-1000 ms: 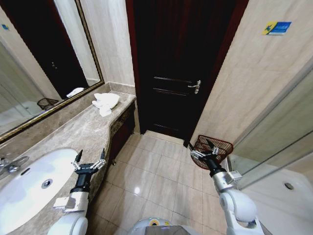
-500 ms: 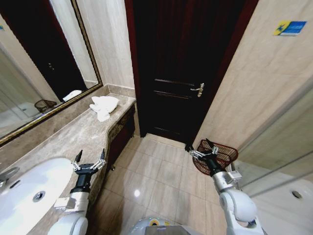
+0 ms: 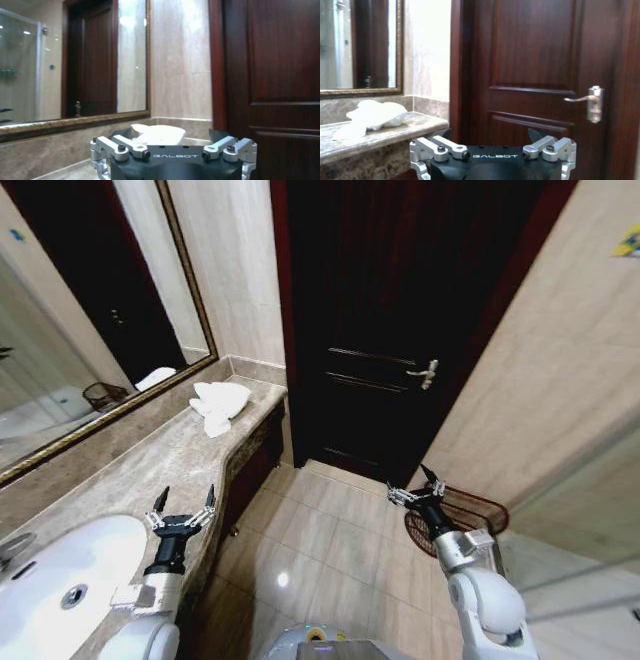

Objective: Discard the used towel into the hamper.

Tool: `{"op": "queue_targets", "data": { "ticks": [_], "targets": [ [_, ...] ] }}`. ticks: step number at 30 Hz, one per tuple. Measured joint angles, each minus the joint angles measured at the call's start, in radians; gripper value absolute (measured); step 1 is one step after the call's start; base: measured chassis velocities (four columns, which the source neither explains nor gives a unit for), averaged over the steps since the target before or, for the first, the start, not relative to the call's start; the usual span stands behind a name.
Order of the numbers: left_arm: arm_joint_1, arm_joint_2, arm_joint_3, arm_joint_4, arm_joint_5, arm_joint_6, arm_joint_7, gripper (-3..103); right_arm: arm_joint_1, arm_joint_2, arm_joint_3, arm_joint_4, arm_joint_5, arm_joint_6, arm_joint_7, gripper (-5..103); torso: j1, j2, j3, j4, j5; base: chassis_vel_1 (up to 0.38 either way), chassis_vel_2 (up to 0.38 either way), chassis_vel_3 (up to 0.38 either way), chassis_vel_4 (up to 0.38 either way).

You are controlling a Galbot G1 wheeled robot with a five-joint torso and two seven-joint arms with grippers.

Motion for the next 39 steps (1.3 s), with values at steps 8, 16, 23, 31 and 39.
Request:
{"op": "queue_targets", "data": {
  "ticks": [8, 16, 23, 31, 39],
  "targets": [
    [-0.001, -0.001, 0.002, 0.0, -0.007, -0.006, -0.003, 100, -0.002, 0.002, -0.001, 0.0, 0.0, 0.001, -0.002, 100, 0.0, 0.0, 0.0, -0.0002, -0.0003, -0.096, 0.191, 0.203, -0.082],
    [0.003, -0.001, 0.001, -0.005, -0.009, 0.003, -0.005, 100, -0.003, 0.006, -0.004, -0.002, -0.007, 0.002, -0.007, 100, 0.0, 0.0, 0.0, -0.0002, -0.0002, -0.12, 0.144, 0.117, -0.142],
    [0.0, -0.002, 0.0, -0.003, -0.006, -0.002, 0.005, 100, -0.003, 0.01, -0.003, -0.005, -0.013, 0.001, -0.011, 100, 0.0, 0.0, 0.0, -0.0003, -0.0002, -0.115, 0.146, 0.142, -0.115],
    [0.001, 0.0, 0.0, -0.002, -0.01, 0.008, -0.02, 100, -0.001, 0.009, -0.004, -0.008, -0.014, 0.001, -0.012, 100, 0.0, 0.0, 0.0, 0.0001, -0.0001, -0.114, 0.143, 0.145, -0.119],
    [-0.005, 0.001, 0.0, -0.003, -0.008, 0.017, -0.036, 100, 0.004, 0.01, -0.007, -0.009, -0.017, -0.003, -0.012, 100, 0.0, 0.0, 0.0, -0.0001, -0.0003, -0.115, 0.125, 0.115, -0.125]
  ]
}}
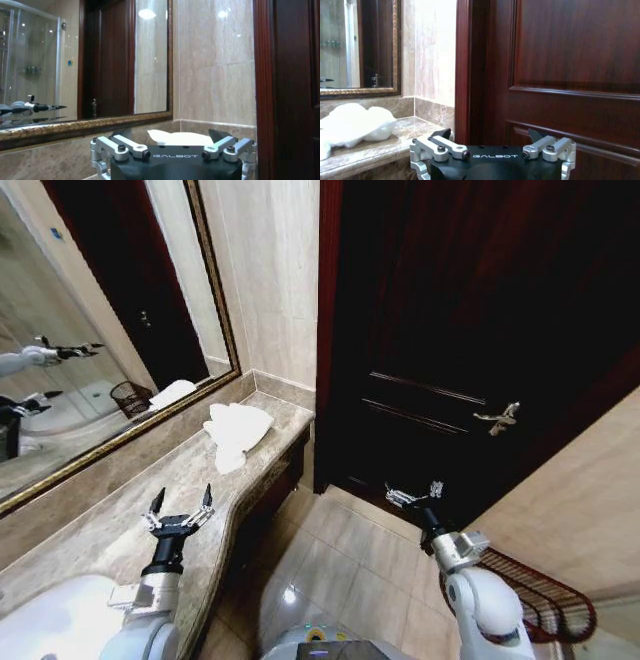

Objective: Discard the used towel into the hamper.

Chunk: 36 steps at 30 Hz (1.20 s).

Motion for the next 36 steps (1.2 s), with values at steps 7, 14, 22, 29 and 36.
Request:
{"op": "queue_targets", "data": {
  "ticks": [7, 14, 22, 29, 36],
  "targets": [
    [-0.041, 0.018, 0.012, -0.019, 0.001, 0.124, -0.032, 100, -0.002, 0.0, -0.001, -0.007, 0.002, -0.001, -0.003, 100, 0.0, 0.0, 0.0, 0.0001, 0.0, -0.046, 0.043, 0.038, -0.033],
    [-0.197, 0.14, 0.022, -0.07, -0.11, 0.392, -0.126, 100, 0.019, -0.022, -0.015, -0.028, 0.006, -0.003, -0.002, 100, 0.0, 0.0, 0.0, -0.0006, -0.0001, 0.0, 0.0, 0.0, 0.0],
    [-0.187, 0.144, 0.016, -0.066, -0.118, 0.393, -0.148, 100, 0.055, -0.052, -0.041, -0.048, 0.045, -0.022, 0.002, 100, 0.0, 0.0, 0.0, 0.0001, 0.0, 0.0, 0.0, 0.0, 0.0],
    [-0.169, 0.133, 0.01, -0.066, -0.112, 0.373, -0.129, 100, 0.078, -0.044, -0.057, -0.049, 0.024, -0.048, 0.001, 100, 0.0, 0.0, 0.0, 0.0001, 0.0, 0.0, 0.0, 0.0, 0.0],
    [-0.165, 0.13, 0.01, -0.065, -0.107, 0.362, -0.122, 100, 0.078, -0.036, -0.076, -0.048, 0.003, -0.049, -0.002, 100, 0.0, 0.0, 0.0, -0.0001, 0.0, -0.016, 0.015, 0.012, -0.019]
  ]
}}
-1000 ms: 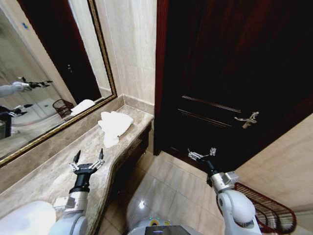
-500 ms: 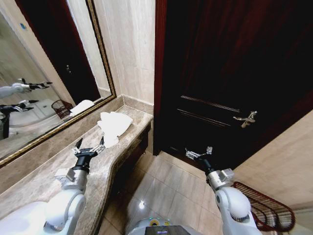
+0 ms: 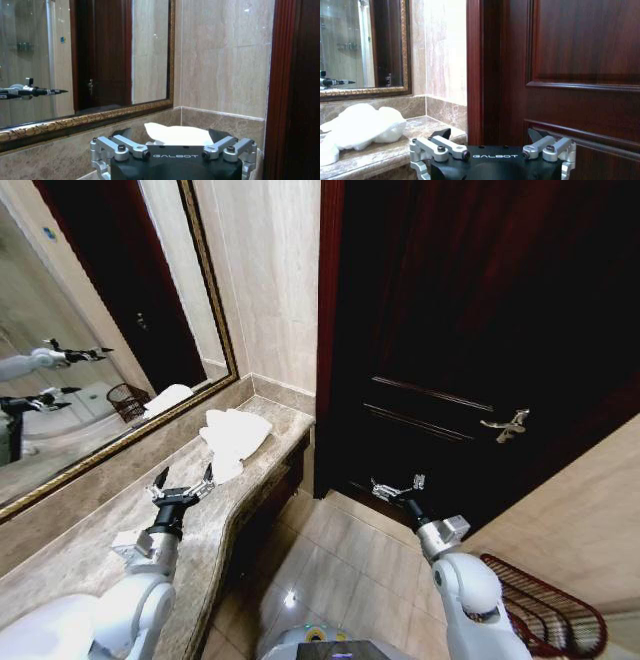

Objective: Discard the used towel into the hamper.

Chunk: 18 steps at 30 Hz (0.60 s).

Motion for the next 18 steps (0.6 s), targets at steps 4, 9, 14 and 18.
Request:
{"op": "queue_targets", "data": {
  "ticks": [4, 9, 14, 18],
  "targets": [
    [0.006, -0.002, 0.0, 0.0, 0.003, -0.008, 0.002, 100, -0.003, 0.0, 0.001, 0.002, -0.001, 0.001, -0.002, 100, 0.0, 0.0, 0.0, 0.0001, 0.0, -0.054, 0.061, 0.073, -0.054],
    [0.009, -0.003, -0.004, 0.002, 0.004, -0.016, 0.008, 100, -0.005, 0.0, 0.004, 0.008, 0.0, 0.004, -0.002, 100, 0.0, 0.0, 0.0, 0.0001, 0.0, -0.059, 0.049, 0.057, -0.046],
    [0.011, -0.005, -0.004, 0.002, 0.005, -0.017, 0.015, 100, -0.007, -0.001, 0.005, 0.013, 0.001, 0.004, -0.003, 100, 0.0, 0.0, 0.0, -0.0001, 0.0, -0.011, 0.004, 0.01, -0.009],
    [0.016, -0.009, -0.004, 0.002, 0.008, -0.017, 0.019, 100, -0.008, -0.003, 0.007, 0.015, 0.003, 0.004, -0.01, 100, 0.0, 0.0, 0.0, 0.0001, 0.0, 0.0, 0.0, 0.0, 0.0]
  ]
}}
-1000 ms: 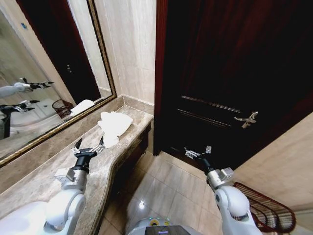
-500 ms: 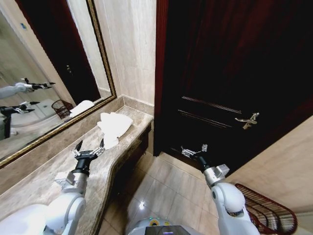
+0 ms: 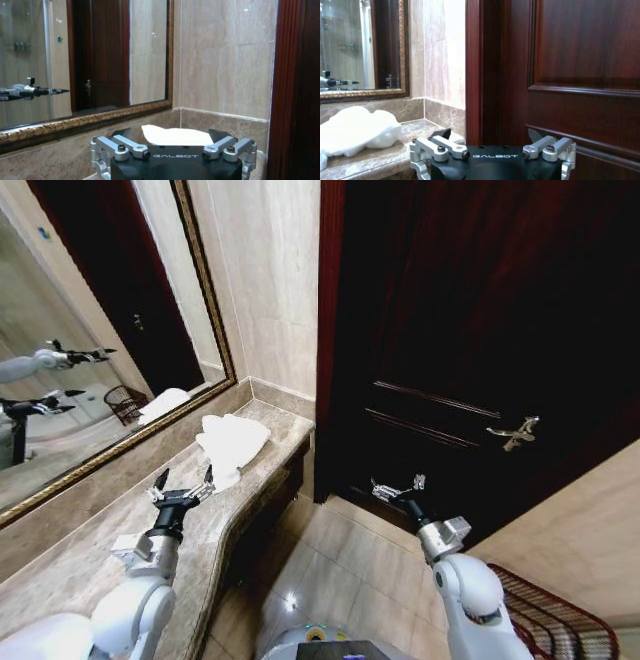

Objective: Discard the used towel into the hamper.

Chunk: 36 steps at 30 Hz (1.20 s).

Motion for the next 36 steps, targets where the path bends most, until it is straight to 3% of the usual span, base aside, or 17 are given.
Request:
{"op": "queue_targets", "data": {
  "ticks": [9, 16, 36],
  "targets": [
    [0.022, -0.011, -0.009, 0.0, 0.01, -0.018, 0.009, 100, -0.076, -0.004, 0.021, 0.046, 0.041, 0.002, -0.004, 100, 0.0, 0.0, 0.0, 0.0002, 0.0, -0.047, 0.048, 0.047, -0.051],
    [0.022, -0.015, -0.011, 0.001, 0.009, -0.024, 0.01, 100, -0.234, -0.002, 0.049, 0.115, 0.078, 0.067, -0.003, 100, 0.0, 0.0, 0.0, -0.0003, 0.0, -0.044, 0.022, 0.029, -0.029],
    [0.03, -0.02, -0.007, -0.005, 0.015, -0.026, 0.015, 100, -0.193, 0.015, 0.036, 0.106, 0.073, 0.068, -0.015, 100, 0.0, 0.0, 0.0, -0.0001, 0.0, -0.042, 0.043, 0.047, -0.036]
  ]
}}
